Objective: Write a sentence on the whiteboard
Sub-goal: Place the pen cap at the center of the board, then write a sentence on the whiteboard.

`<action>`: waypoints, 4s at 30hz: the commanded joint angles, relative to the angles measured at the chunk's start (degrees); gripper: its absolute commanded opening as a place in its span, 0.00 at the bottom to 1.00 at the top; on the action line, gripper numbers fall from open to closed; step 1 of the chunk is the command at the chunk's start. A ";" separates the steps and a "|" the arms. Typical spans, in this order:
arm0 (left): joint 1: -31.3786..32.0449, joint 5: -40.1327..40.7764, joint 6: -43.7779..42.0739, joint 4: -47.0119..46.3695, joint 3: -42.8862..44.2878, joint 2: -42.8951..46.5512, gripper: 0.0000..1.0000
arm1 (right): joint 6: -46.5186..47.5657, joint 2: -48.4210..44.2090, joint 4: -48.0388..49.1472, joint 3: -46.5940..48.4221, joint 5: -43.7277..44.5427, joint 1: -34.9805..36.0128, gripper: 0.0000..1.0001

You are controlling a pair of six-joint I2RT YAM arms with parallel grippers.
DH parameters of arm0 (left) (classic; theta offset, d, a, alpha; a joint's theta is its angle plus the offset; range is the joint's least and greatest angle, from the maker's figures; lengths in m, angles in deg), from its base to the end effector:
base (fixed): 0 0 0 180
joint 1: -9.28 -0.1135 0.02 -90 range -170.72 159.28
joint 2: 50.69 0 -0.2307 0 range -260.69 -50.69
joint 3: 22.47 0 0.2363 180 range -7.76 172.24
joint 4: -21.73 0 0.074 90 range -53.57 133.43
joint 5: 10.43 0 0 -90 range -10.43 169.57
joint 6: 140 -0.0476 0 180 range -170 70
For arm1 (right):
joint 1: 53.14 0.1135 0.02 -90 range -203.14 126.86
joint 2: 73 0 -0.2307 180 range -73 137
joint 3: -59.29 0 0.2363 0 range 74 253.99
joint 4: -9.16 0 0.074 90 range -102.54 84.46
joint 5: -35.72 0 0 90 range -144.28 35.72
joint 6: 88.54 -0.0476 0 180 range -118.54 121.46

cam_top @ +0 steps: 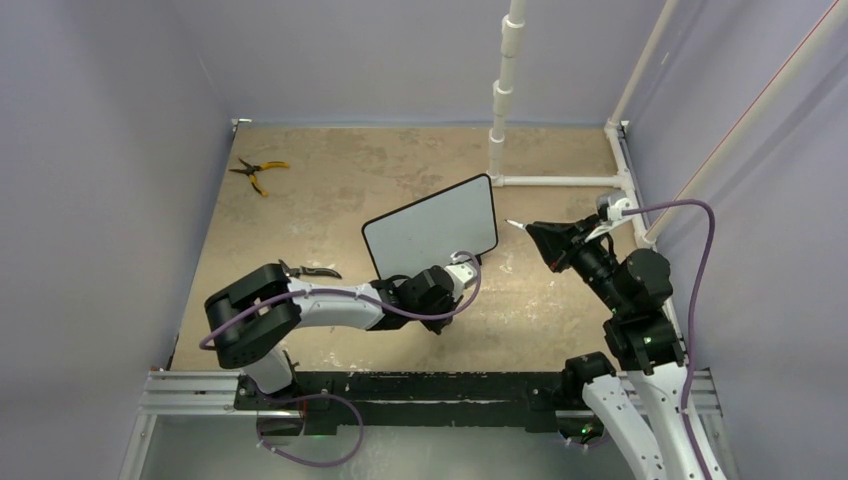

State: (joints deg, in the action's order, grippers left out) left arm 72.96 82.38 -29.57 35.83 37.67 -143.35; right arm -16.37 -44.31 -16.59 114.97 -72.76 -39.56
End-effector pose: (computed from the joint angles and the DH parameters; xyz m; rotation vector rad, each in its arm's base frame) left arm 0.1411 -0.2799 0.1286 0.8910 2.3131 -0.6152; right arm 0.1396 0.0493 0.3341 -0.2025 1.5777 0.6798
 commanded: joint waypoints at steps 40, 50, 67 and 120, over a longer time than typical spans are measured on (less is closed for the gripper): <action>-31.97 -21.57 -11.45 24.54 30.79 16.20 0.66 | -4.01 0.60 16.03 -2.42 0.82 0.04 0.00; -46.50 -30.95 -9.72 21.52 23.60 23.41 0.67 | -4.32 12.99 23.94 -0.70 -12.19 0.37 0.00; -50.67 -37.09 -12.39 13.43 7.80 28.40 0.44 | -8.15 36.06 44.03 1.57 -1.18 23.05 0.00; -50.67 -38.45 -13.56 13.17 5.74 29.16 0.05 | -4.59 52.87 44.14 9.59 7.46 31.63 0.00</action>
State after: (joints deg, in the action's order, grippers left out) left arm 22.78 44.63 -42.31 50.91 43.88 -115.42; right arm -22.45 8.39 27.89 122.09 -67.18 -8.28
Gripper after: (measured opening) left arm 0.123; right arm 0.123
